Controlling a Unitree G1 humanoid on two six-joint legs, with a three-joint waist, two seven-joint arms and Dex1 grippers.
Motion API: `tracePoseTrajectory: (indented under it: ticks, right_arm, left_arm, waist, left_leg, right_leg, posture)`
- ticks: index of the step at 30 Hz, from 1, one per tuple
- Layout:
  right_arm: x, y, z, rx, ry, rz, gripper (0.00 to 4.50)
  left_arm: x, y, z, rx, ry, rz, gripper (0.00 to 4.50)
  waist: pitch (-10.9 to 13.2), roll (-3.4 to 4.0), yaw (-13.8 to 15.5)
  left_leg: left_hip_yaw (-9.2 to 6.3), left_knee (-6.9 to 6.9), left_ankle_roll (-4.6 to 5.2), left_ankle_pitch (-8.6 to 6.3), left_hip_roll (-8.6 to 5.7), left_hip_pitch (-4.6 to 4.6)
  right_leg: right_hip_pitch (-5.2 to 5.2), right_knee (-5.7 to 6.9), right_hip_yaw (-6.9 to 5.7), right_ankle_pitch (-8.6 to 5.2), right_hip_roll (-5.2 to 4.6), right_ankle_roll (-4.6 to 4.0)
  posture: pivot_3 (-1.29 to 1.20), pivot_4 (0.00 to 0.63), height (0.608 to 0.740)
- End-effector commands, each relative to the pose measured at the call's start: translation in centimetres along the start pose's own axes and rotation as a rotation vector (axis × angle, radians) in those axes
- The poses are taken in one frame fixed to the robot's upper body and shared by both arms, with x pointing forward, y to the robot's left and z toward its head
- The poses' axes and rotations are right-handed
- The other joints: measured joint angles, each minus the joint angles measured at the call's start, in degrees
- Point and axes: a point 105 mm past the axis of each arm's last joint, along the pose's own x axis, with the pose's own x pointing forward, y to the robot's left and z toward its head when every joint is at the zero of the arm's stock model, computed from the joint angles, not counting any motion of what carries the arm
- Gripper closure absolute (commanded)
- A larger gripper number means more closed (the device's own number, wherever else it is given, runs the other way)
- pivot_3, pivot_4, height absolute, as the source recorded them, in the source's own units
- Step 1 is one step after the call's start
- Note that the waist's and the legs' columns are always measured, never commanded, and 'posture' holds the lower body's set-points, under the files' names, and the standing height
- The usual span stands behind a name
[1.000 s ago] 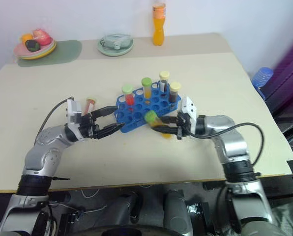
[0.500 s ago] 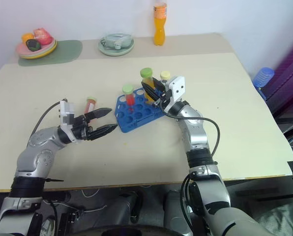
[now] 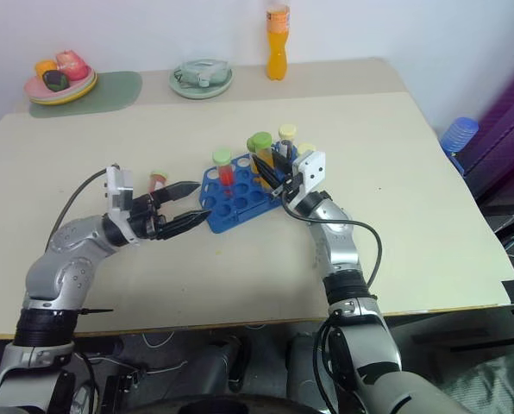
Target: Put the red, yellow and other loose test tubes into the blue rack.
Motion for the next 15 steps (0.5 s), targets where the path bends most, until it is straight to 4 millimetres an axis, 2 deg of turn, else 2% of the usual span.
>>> tracePoseTrajectory:
  ticks: [1,11,15]
  right_arm:
    - [0.0,0.3,0.1,0.001,-0.014,0.003,3.72]
    - [-1.2,-1.4,-0.3,-0.019,0.009,-0.061,3.72]
    - [-1.5,-1.4,-0.6,-0.024,0.019,-0.049,3.72]
  left_arm:
    - [0.2,-0.4,1.4,0.041,-0.027,-0.016,0.71]
    - [0.1,-0.5,1.6,0.038,-0.024,-0.006,0.71]
    - [0.0,-0.4,1.4,0.031,-0.022,-0.002,0.71]
  waist:
    - [0.0,0.0,0.01]
    - [0.0,0.0,0.14]
    - [0.0,0.0,0.24]
  left_leg:
    - [0.0,0.0,0.0,0.0,0.0,0.0]
    - [0.0,0.0,0.0,-0.01,0.0,0.02]
    - [0.0,0.0,0.0,-0.01,0.0,0.02]
  right_leg:
    - [0.0,0.0,0.0,0.0,0.0,0.0]
    - [0.03,-0.01,0.01,0.0,0.01,0.0]
    - [0.03,-0.01,0.01,0.0,0.01,-0.01]
  posture:
    - [0.0,0.15,0.74]
    - [0.0,0.15,0.74]
    - [0.0,0.15,0.74]
